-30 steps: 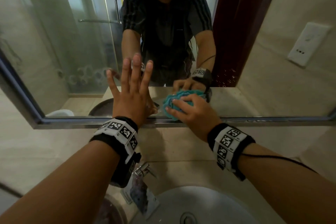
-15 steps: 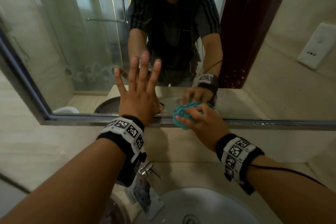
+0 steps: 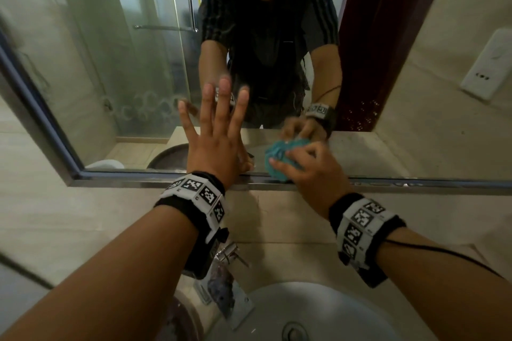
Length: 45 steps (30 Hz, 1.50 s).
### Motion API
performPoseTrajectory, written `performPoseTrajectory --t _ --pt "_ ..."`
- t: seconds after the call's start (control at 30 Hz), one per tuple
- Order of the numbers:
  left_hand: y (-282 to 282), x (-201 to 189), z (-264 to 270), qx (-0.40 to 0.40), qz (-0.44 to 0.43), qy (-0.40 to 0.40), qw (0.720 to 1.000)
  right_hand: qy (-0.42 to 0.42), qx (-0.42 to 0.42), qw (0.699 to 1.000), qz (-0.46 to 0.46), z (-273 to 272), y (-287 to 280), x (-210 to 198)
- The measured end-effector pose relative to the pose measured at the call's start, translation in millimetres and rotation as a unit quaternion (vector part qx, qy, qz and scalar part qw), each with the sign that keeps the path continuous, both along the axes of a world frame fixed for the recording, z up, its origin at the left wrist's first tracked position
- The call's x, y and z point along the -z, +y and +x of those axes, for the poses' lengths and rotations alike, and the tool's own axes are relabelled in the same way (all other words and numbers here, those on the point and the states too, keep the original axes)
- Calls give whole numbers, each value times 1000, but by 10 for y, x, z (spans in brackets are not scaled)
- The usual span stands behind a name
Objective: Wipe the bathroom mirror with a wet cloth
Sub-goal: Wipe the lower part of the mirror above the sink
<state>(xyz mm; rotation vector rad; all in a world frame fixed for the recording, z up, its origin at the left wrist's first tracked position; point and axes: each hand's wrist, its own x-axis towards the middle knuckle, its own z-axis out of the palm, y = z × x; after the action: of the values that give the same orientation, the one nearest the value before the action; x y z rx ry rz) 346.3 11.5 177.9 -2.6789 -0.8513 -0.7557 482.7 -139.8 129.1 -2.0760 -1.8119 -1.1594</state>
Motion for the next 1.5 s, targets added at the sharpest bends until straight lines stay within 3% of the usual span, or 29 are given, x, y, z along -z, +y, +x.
performPoseTrajectory --t 0.1,0.37,0.67,0.83,0.93,1.0,1.07,1.13,1.17,1.23,1.3,1.33,1.4,1.5 --pt "6 11 -11 0 -1 -8 1000 57 -9 998 -24 22 -101 273" --pt "3 34 -6 -6 -9 6 1000 64 24 997 -29 211 -421 199" --pt "-30 11 -8 -2 -9 6 1000 61 -30 997 -20 -192 122 190" --pt "-54 30 12 -9 5 -5 1000 52 -19 998 -41 266 -382 222" --pt "-108 32 -2 -13 34 -30 999 27 -3 996 -90 370 -475 -61" --pt "-187 8 4 -2 68 -34 997 6 -10 1000 -27 340 -355 -437" --pt "-275 -47 85 26 111 -32 993 36 -14 994 101 279 -220 -812" --pt "-339 -107 211 40 127 -29 991 62 10 975 213 233 -101 -912" --pt "-351 -110 267 35 125 -28 991 80 13 973 216 216 -64 -820" --pt "-340 -89 337 18 126 -26 992 119 -25 986 116 177 -95 -426" --pt "-317 -43 360 5 131 -25 991 7 -52 998 -43 180 -230 -102" --pt "-312 -32 366 1 132 -22 991 -9 -61 995 -74 237 -278 -111" --pt "-312 -34 379 -6 138 -20 990 19 -63 998 -14 300 -240 -408" --pt "-301 -30 397 -11 142 -17 990 114 -19 972 203 248 -96 -976"
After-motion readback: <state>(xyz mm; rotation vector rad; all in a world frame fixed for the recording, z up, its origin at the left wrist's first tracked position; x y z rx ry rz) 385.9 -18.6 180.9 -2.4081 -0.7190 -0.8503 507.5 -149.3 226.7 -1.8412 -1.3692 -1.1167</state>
